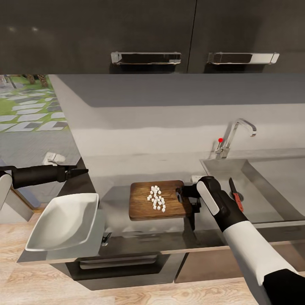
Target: In the kitchen, take the Vidalia onion out of the sink, dice it on the chopping board with the paring knife, put the diced onion into the bowl on the countertop, then place both the paring knife and the chopping board into the sink.
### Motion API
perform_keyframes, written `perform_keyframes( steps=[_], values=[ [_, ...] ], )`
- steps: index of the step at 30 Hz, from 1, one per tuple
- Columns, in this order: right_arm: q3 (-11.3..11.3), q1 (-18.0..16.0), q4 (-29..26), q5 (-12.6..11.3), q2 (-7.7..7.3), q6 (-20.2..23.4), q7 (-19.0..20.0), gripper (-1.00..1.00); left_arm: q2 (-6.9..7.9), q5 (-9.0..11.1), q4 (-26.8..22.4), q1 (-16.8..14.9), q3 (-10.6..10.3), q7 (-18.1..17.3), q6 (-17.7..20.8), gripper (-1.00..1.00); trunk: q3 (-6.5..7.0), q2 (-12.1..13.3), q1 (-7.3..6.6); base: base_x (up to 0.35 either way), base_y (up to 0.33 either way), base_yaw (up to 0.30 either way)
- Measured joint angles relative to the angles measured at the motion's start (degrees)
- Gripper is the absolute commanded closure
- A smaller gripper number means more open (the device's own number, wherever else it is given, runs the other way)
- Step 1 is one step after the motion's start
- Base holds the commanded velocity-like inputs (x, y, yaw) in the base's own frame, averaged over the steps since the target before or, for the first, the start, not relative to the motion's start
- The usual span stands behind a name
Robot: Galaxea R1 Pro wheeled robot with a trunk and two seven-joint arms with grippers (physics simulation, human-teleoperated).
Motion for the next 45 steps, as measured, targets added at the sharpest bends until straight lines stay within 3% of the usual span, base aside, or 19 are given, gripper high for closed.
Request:
perform_keyframes(
  steps=[19,20,23,45],
  values=[
    [0.0,0.0,0.1,0.1,0.00,-0.1,0.0,-1.00,0.00,0.0,0.0,0.0,0.0,0.0,0.0,-1.00,0.00,0.0,0.00,0.000,0.000,0.000],
    [0.0,0.0,0.1,0.1,0.00,0.0,0.0,1.00,0.00,0.0,0.0,0.0,0.0,0.0,0.0,-1.00,0.00,0.0,0.00,0.000,0.000,0.000],
    [0.0,0.0,0.3,1.2,-0.01,0.0,0.0,1.00,0.00,0.0,0.0,0.0,0.0,0.0,0.0,-1.00,0.00,0.0,0.00,0.000,0.000,0.000],
    [0.0,0.0,0.3,1.1,-0.01,0.0,-0.1,1.00,0.00,0.0,0.0,0.0,0.0,0.0,0.0,-1.00,0.00,0.0,0.00,0.000,0.000,0.000]
  ],
)
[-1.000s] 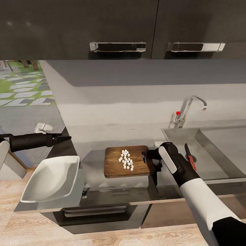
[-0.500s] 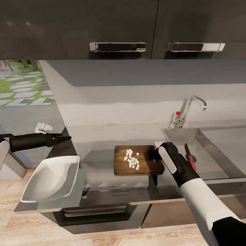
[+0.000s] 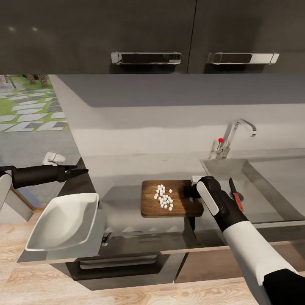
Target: In the kitchen, take the Vidalia onion out of the sink, dice it on the chopping board with the paring knife, put the diced onion into the bowl on the countertop, then place both the paring knife and the chopping board into the sink.
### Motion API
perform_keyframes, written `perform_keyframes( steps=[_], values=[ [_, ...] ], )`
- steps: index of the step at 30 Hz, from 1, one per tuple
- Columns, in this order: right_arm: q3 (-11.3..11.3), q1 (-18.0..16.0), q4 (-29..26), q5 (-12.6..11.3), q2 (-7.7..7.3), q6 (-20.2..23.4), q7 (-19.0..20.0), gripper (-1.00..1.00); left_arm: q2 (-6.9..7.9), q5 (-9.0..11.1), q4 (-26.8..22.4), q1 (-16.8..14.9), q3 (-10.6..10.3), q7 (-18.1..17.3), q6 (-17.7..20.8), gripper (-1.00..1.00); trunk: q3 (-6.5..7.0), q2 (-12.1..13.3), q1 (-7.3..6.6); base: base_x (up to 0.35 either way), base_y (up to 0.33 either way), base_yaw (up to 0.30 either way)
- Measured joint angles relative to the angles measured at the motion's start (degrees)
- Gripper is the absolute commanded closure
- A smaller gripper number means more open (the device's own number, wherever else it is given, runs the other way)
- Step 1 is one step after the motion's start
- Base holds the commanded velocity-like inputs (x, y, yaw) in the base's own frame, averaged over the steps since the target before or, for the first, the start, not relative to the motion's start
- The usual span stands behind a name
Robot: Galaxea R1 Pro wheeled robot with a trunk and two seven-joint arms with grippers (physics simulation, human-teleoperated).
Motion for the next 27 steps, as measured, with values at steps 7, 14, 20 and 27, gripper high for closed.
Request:
perform_keyframes(
  steps=[7,14,20,27],
  values=[
    [0.0,0.0,0.0,-0.3,0.00,-0.1,0.0,1.00,0.02,0.0,0.0,0.0,0.0,0.0,0.0,-1.00,0.04,0.0,0.00,0.000,0.000,0.000],
    [0.0,0.0,0.1,-1.5,0.01,-0.2,0.0,1.00,0.00,0.0,0.0,0.0,0.0,0.0,0.0,-1.00,0.61,0.0,0.00,0.000,0.000,0.000],
    [0.0,0.0,0.1,-1.4,0.00,-0.1,0.0,1.00,0.00,0.0,0.0,0.0,0.0,0.0,0.0,-1.00,1.16,0.0,0.00,0.000,0.000,0.000],
    [0.0,0.0,0.1,-1.4,0.00,-0.1,0.0,1.00,0.00,0.0,0.0,0.0,0.0,0.0,0.0,-1.00,1.81,0.0,0.00,0.000,0.000,0.000]
  ],
)
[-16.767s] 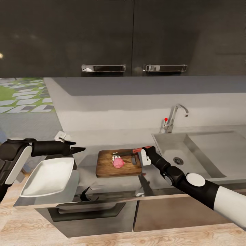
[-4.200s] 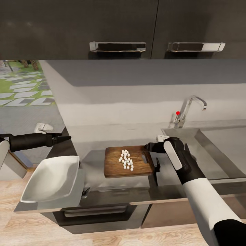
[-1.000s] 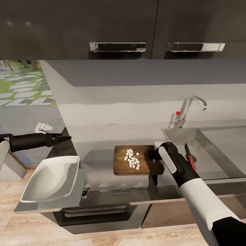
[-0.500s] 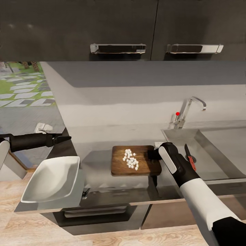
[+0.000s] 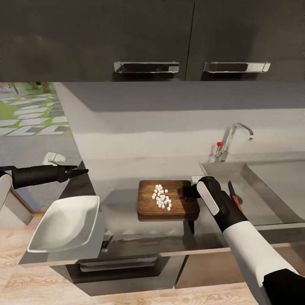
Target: In the kitchen, take the Vidalia onion out of the sink, dice it on the chopping board with the paring knife, put the diced onion into the bowl on the countertop, then place both the paring knife and the chopping board into the sink.
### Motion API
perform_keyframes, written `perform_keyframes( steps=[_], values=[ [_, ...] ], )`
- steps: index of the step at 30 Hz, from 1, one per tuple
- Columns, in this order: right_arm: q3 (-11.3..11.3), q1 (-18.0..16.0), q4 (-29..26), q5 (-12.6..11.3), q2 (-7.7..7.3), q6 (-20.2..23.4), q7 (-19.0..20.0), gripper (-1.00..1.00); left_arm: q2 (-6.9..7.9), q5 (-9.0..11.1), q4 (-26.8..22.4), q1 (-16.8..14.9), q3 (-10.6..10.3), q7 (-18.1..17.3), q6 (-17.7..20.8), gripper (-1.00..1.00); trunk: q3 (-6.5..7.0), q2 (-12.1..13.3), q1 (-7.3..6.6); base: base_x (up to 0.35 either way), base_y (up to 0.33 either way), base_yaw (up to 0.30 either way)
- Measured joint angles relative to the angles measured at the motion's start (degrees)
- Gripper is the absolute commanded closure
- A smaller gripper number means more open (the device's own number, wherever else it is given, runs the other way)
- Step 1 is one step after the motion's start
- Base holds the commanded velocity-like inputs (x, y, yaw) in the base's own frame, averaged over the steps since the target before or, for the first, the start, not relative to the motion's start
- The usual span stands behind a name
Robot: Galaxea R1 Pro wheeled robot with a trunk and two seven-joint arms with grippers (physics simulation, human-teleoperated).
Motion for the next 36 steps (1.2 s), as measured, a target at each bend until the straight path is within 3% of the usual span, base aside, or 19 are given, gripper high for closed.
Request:
perform_keyframes(
  steps=[13,36],
  values=[
    [0.0,0.0,0.0,0.0,0.00,0.0,-0.1,1.00,0.00,0.0,0.0,0.0,0.0,0.0,0.0,-1.00,1.06,0.0,0.00,0.000,0.000,0.000],
    [-0.1,0.0,0.0,-0.1,0.00,-0.2,0.1,1.00,-0.01,0.0,0.0,0.0,0.0,0.0,0.0,-1.00,1.11,0.0,0.00,0.000,0.000,0.000]
  ],
)
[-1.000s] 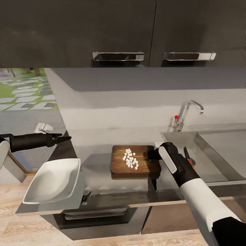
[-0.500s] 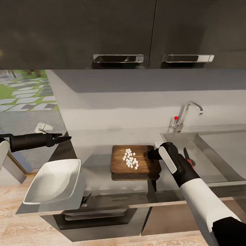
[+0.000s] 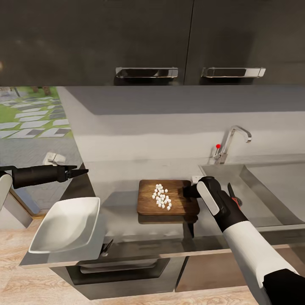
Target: In the kitchen, take the Vidalia onion out of the sink, dice it on the chopping board with the paring knife, put the diced onion into the bowl on the countertop, then place both the paring knife and the chopping board into the sink.
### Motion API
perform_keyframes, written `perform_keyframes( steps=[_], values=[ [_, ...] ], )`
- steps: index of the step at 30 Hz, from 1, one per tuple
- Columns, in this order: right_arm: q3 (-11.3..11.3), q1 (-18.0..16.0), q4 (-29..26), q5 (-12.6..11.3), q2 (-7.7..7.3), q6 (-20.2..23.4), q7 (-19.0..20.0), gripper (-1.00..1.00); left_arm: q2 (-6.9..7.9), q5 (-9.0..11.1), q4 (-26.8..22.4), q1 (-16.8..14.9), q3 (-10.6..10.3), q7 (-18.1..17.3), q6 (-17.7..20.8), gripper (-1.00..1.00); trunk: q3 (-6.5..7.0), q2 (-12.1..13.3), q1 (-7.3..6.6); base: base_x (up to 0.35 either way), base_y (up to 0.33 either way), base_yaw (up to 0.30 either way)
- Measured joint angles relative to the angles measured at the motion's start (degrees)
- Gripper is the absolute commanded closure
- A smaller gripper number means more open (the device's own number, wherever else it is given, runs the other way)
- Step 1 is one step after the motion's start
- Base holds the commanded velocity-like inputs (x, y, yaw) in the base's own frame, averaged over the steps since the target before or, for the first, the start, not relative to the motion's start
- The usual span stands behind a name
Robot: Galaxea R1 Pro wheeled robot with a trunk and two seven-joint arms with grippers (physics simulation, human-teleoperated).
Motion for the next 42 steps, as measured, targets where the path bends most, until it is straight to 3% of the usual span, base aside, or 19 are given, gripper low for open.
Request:
perform_keyframes(
  steps=[42],
  values=[
    [0.1,0.0,0.0,0.0,0.00,0.2,-0.3,1.00,-0.08,0.0,0.0,0.0,0.0,0.0,0.0,-1.00,-0.09,0.0,0.00,0.000,0.000,0.000]
  ],
)
